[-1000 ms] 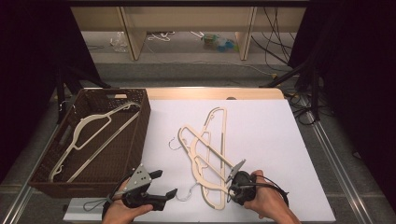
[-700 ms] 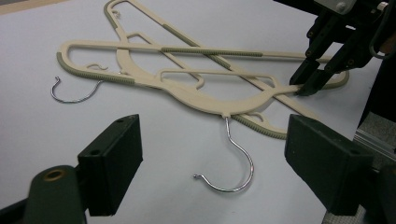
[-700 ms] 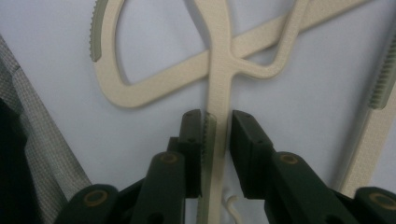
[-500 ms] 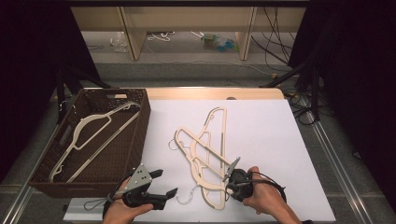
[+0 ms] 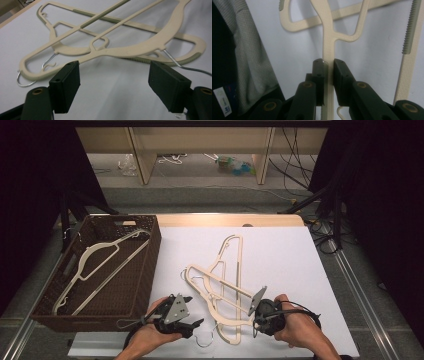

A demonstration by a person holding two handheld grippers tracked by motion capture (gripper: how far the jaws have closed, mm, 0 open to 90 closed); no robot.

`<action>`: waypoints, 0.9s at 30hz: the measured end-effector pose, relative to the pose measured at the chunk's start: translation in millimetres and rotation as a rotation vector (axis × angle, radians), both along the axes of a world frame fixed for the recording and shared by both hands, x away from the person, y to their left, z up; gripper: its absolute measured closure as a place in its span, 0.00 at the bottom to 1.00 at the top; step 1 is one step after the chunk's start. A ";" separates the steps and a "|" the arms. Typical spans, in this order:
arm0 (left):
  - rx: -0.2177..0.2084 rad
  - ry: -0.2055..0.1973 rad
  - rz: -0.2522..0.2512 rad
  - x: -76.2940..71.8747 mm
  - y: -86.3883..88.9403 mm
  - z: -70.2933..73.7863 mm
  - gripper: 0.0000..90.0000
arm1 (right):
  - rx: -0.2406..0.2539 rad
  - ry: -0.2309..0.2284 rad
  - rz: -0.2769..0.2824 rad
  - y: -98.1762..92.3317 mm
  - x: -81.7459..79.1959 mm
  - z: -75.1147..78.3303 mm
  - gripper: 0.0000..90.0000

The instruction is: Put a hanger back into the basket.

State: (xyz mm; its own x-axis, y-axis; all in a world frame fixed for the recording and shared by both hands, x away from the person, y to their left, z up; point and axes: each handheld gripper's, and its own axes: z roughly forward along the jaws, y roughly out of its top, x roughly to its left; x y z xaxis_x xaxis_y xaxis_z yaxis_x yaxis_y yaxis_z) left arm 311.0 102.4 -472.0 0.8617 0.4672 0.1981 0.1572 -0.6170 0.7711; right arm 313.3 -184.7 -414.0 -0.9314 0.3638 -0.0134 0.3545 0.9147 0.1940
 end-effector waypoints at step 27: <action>0.162 -0.239 -0.359 6.9 -43.1 -7.6 0.58 | 0.023 0.005 0.065 -14.0 -2.5 10.6 0.89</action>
